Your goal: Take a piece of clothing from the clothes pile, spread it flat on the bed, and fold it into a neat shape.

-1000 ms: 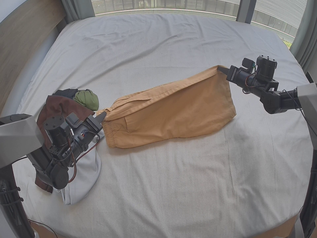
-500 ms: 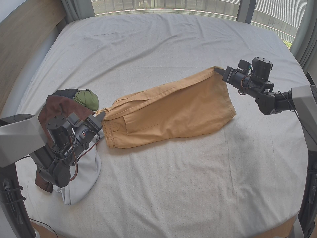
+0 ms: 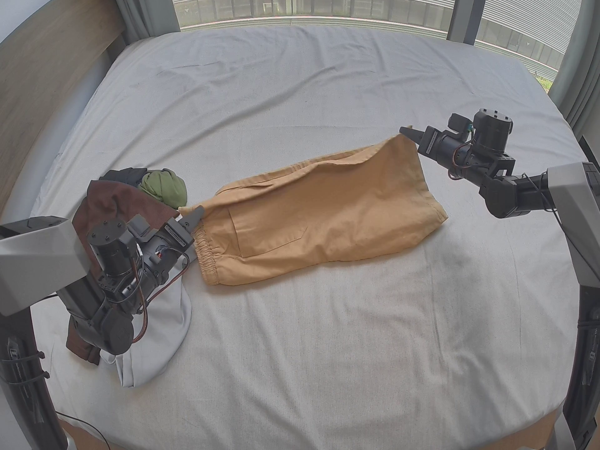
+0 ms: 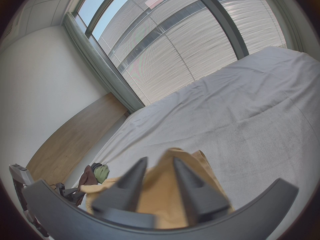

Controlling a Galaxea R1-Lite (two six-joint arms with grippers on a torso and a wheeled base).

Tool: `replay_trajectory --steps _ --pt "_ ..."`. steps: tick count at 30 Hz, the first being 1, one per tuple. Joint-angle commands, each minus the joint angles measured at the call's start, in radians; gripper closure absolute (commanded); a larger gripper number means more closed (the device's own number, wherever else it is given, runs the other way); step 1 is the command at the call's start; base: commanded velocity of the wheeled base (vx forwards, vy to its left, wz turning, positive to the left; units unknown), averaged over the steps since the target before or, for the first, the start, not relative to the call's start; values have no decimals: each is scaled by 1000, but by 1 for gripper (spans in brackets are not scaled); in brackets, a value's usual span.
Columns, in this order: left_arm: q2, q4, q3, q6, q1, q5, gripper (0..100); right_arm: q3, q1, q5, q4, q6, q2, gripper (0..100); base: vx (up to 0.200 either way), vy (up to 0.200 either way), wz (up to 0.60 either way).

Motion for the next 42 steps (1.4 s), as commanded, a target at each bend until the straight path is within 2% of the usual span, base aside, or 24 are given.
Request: replay_trajectory --steps 1,3,6,10,14,18,19,20,23,25,29,32,38,42 --pt "5 -1 -4 0 1 5 0 -20 5 -5 -1 2 11 0 0 0 0" --pt "3 -1 -7 0 1 13 0 -29 7 -16 -1 0 19 0 0 0 0" --pt "5 0 -39 -2 3 63 0 -42 19 -39 -3 31 25 0 0 0 0" --pt "0 0 -38 -3 7 68 0 -26 27 -43 -23 51 8 0 0 0 0" --pt "-22 0 -27 -9 4 57 0 83 39 -51 -23 49 -72 0 0 0 0" --pt "-55 0 -5 -28 -5 50 0 211 65 -43 -27 100 -159 0 0 0 0" --pt "-87 0 15 -35 -10 27 0 300 87 -33 -50 161 -211 0 0 0 0" --pt "-101 0 25 -37 -13 13 0 337 93 -26 -73 178 -230 0 0 0 0" --pt "-124 0 44 -37 -13 -13 0 411 103 -17 -139 183 -257 0 0 0 0" --pt "-170 0 77 -35 -13 -52 0 540 126 -20 -235 186 -294 0 0 0 0" --pt "-226 0 137 -28 -13 -121 0 690 136 -23 -288 178 -319 0 0 0 0" --pt "-241 0 160 -25 -16 -138 0 774 134 -14 -342 181 -334 0 0 0 0" --pt "-221 0 183 37 -28 -142 0 983 105 50 -526 187 -345 0 0 0 0" --pt "-215 0 202 52 -43 -158 0 1020 99 69 -584 203 -336 0 0 0 0"
